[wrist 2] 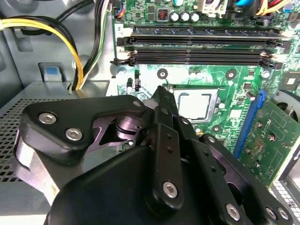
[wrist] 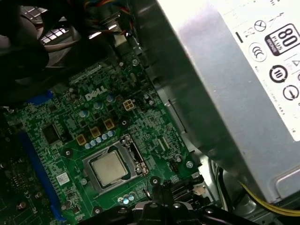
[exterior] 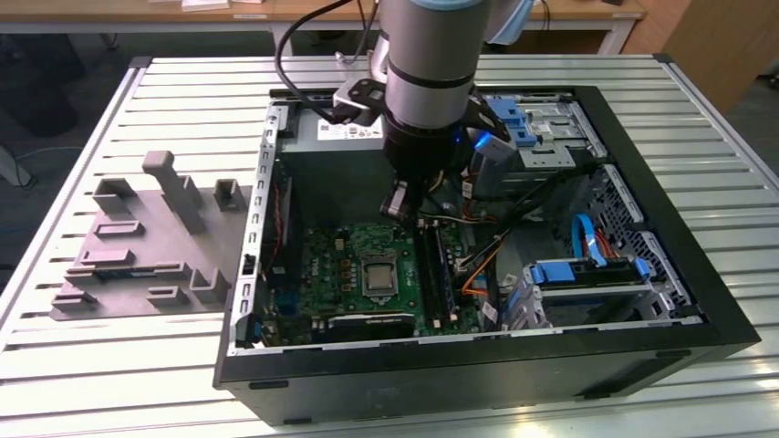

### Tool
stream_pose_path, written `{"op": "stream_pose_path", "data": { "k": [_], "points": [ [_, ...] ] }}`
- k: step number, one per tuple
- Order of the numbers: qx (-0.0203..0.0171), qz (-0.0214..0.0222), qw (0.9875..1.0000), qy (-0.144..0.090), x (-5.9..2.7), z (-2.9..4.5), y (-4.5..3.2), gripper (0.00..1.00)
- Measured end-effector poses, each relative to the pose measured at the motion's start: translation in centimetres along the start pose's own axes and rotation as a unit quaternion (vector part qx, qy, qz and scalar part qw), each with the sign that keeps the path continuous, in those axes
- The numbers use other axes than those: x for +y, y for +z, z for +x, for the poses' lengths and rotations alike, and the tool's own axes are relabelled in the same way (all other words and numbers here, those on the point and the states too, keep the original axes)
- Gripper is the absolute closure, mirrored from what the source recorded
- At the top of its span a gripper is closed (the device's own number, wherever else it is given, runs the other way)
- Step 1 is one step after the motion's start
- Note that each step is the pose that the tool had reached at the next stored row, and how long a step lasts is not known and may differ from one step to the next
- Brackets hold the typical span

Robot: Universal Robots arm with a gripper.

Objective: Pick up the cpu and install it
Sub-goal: 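Install the first cpu locking lever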

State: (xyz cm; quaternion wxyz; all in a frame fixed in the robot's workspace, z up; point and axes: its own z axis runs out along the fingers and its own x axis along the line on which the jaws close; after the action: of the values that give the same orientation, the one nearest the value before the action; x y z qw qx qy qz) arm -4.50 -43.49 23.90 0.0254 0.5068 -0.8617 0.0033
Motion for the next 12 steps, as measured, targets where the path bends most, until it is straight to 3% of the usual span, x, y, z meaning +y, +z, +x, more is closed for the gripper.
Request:
{"op": "stream_pose_path", "data": {
  "k": [12],
  "points": [
    [0.0,0.0,1.0,0.0,-0.04,0.07,0.0,0.89]
  ]
}}
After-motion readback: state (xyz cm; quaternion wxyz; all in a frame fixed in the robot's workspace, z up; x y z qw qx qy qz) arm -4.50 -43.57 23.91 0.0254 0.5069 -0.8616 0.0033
